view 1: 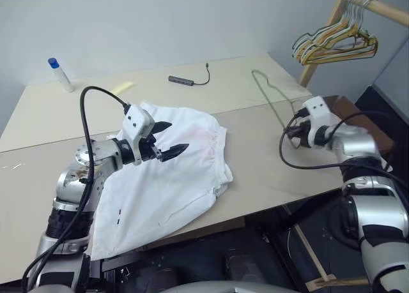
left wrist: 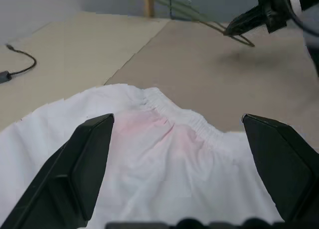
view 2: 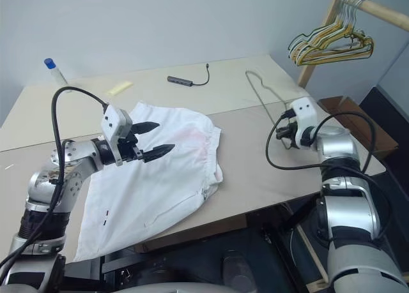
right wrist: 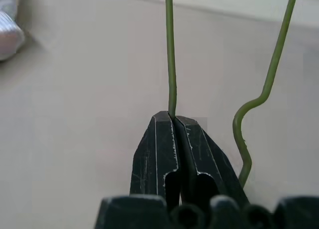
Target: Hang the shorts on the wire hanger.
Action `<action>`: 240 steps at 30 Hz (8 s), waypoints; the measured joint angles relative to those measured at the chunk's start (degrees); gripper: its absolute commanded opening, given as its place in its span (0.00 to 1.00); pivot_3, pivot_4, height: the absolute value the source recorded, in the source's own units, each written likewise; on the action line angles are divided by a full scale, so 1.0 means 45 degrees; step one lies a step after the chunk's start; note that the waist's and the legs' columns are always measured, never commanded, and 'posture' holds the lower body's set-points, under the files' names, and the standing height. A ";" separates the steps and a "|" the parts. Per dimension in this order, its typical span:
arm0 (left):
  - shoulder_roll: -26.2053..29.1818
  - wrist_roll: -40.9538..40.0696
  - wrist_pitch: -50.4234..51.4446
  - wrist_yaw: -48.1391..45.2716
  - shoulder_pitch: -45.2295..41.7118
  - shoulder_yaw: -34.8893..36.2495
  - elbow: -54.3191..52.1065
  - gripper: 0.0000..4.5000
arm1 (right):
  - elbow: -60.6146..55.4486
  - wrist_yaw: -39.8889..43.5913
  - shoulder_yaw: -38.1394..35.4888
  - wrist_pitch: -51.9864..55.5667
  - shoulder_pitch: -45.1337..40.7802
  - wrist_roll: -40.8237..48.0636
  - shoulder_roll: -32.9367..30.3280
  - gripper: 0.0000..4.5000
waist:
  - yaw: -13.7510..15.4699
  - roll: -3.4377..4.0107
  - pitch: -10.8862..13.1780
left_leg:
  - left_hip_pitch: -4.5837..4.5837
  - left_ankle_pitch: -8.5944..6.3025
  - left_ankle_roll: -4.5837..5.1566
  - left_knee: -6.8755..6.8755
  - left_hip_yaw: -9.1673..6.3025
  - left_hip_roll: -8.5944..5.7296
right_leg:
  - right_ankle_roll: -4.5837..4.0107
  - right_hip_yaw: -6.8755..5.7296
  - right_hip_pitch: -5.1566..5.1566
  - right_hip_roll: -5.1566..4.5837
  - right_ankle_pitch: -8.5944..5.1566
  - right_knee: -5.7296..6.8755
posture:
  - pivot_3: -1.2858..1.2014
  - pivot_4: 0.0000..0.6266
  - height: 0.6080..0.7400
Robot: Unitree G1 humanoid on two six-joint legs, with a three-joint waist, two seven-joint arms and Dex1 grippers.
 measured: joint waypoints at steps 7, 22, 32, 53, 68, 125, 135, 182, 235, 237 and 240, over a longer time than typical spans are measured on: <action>-0.3697 -0.4842 0.2657 0.3050 -0.0541 0.3242 0.0259 0.99 | -0.6847 -0.0623 0.0715 -0.1710 0.3754 -0.0077 0.0879 0.01 | 0.0071 -0.0005 0.0003 | 0.0006 0.0002 -0.0005 0.0007 -0.0019 -0.0021 | 0.0021 0.0006 0.0004 -0.0014 0.0013 0.0031 | 0.48 0.00 1.00; -0.5297 -0.8432 0.2829 0.6814 -0.1382 0.4364 0.0553 0.99 | -1.0432 -0.1600 0.2690 -0.2822 0.4095 -0.0861 0.2082 0.01 | 0.0101 -0.0015 0.0007 | -0.0012 0.0000 -0.0001 0.0095 -0.0060 -0.0051 | 0.0017 -0.0001 0.0039 -0.0002 0.0032 0.0026 | 0.48 0.00 1.00; -0.5624 -0.7945 0.1673 0.7409 -0.1382 0.3877 0.0904 0.36 | -1.0897 -0.1684 0.3080 -0.2817 0.4530 -0.1286 0.2109 0.00 | 0.0087 -0.0017 0.0007 | -0.0013 -0.0001 0.0001 0.0093 -0.0066 -0.0052 | 0.0016 -0.0004 0.0041 -0.0001 0.0031 0.0017 | 0.47 0.00 1.00; -0.4709 -0.7063 0.0658 0.6027 -0.1253 0.3197 0.1053 0.00 | -1.1492 -0.1571 0.3947 -0.2907 0.4739 -0.1925 0.2153 0.72 | 0.0056 -0.0025 0.0013 | -0.0020 -0.0002 0.0003 0.0092 -0.0068 -0.0051 | 0.0017 -0.0009 0.0033 0.0002 0.0031 0.0012 | 0.48 0.00 1.00; 0.1024 -0.8288 0.1303 -0.2841 -0.1287 0.4470 0.2589 0.00 | -1.0502 0.5262 0.0414 0.5865 0.2941 0.8006 -0.1553 0.93 | 0.0218 -0.0051 0.0037 | -0.0017 -0.0015 0.0025 0.0085 -0.0059 -0.0024 | 0.0010 -0.0036 0.0026 0.0013 0.0024 -0.0002 | 0.49 0.00 1.00; 0.0311 -0.5232 -0.0315 -0.5088 -0.1414 0.2981 0.3973 0.69 | -0.7675 0.4013 0.2978 0.8159 -0.0808 0.7982 0.2188 0.00 | 0.0674 -0.0052 0.0038 | -0.0084 -0.0016 0.0025 0.0093 -0.0051 -0.0033 | 0.0013 -0.0056 -0.0016 -0.0001 0.0028 -0.0004 | 0.48 0.00 1.00; 0.0878 0.0441 -0.2975 -0.3457 -0.0493 -0.0707 0.3939 0.99 | -0.8041 0.1756 -0.0313 1.0824 0.1564 0.9209 0.0727 0.00 | 0.0685 -0.0052 0.0037 | -0.0167 -0.0025 0.0040 0.0093 0.0041 -0.0022 | 0.0010 -0.0057 -0.0097 -0.0010 0.0030 -0.0023 | 0.47 0.00 1.00; 0.2389 0.3384 -0.5108 -0.4394 0.0083 -0.2551 0.2295 0.99 | -0.2808 0.5093 0.2039 1.1876 0.4181 0.8286 -0.3288 0.00 | 0.0393 -0.0031 0.0024 | -0.0193 -0.0037 0.0068 0.0149 -0.0009 -0.0032 | 0.0050 -0.0001 -0.0113 -0.0001 0.0053 -0.0007 | 0.48 0.00 1.00; 0.2527 0.2835 -0.5041 -0.3885 0.0460 -0.1838 0.1489 0.99 | 0.0771 0.7340 0.4706 0.1508 -0.1016 0.0782 -0.0417 0.00 | 0.1044 -0.0010 0.0015 | -0.0243 -0.0024 0.0045 0.0203 0.0066 -0.0026 | 0.0045 -0.0016 -0.0178 -0.0005 0.0062 0.0064 | 0.51 0.00 1.00; 0.2363 0.1016 -0.4541 -0.4345 -0.0893 -0.0499 0.1711 0.99 | -0.0810 0.6751 0.4622 0.0731 -0.0409 0.0581 -0.0368 0.00 | 0.1041 -0.0011 0.0016 | -0.0261 -0.0024 0.0045 0.0224 0.0058 -0.0021 | 0.0045 -0.0035 -0.0183 -0.0002 0.0062 0.0063 | 0.51 0.00 1.00; 0.2944 -0.0395 -0.4573 -0.5218 -0.2842 0.0972 0.2095 0.99 | -0.2067 0.6318 0.4653 0.0020 -0.0297 0.0233 -0.0241 0.00 | 0.0935 0.0012 0.0002 | -0.0236 -0.0022 0.0042 0.0221 0.0062 -0.0034 | 0.0049 -0.0012 -0.0167 -0.0004 0.0060 0.0051 | 0.51 0.00 1.00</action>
